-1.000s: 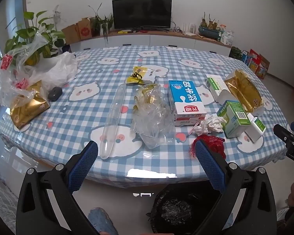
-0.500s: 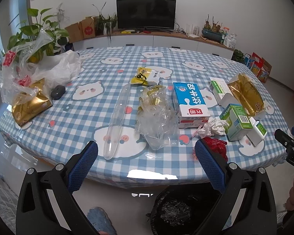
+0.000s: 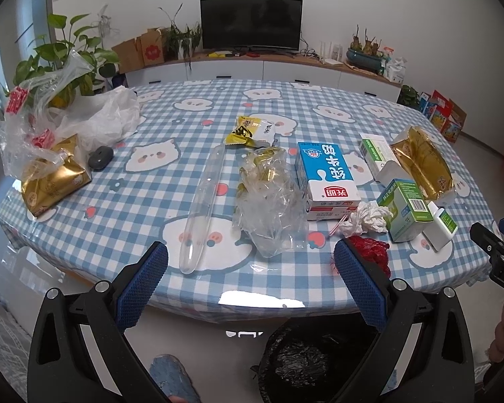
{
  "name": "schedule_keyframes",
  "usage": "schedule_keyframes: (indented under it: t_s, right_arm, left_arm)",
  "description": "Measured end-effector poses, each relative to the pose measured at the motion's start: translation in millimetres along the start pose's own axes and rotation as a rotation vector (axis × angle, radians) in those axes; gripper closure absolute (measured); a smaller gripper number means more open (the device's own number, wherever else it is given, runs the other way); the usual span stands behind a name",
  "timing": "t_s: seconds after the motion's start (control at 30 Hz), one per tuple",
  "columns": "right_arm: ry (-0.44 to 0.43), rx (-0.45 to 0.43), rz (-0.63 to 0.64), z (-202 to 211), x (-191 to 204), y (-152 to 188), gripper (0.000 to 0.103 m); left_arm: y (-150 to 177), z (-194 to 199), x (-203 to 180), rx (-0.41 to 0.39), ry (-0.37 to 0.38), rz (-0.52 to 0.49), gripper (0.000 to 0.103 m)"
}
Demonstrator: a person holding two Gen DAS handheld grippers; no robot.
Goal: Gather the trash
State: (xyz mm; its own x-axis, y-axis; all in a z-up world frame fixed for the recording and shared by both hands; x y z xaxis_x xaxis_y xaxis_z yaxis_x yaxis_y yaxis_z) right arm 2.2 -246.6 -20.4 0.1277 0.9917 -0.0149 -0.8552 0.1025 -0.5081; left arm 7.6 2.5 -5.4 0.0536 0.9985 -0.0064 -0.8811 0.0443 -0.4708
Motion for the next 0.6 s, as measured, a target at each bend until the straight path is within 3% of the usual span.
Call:
schedule_keyframes:
  t_s: [0.6]
  right_arm:
    - [-0.002, 0.002, 0.003, -0.4, 1.5, 0.3, 0.008]
  left_arm:
    - [-0.6, 4.8, -2.7, -0.004, 0.000, -0.014, 0.006]
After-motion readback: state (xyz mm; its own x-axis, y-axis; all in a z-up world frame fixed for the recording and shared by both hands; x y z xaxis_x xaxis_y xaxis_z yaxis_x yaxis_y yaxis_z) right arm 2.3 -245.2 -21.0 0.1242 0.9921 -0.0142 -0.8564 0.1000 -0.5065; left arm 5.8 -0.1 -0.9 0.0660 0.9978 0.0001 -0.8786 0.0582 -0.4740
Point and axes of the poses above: each gripper's, at about its wrist camera, not at the fingertips, and z roughly against the way its jaws point, x to its left, y to its underside, the point moved 1 cm from there along -z, roughly the way its jaws point, and after that the axes turned 14 degrees about x, right-handed, at the moved point
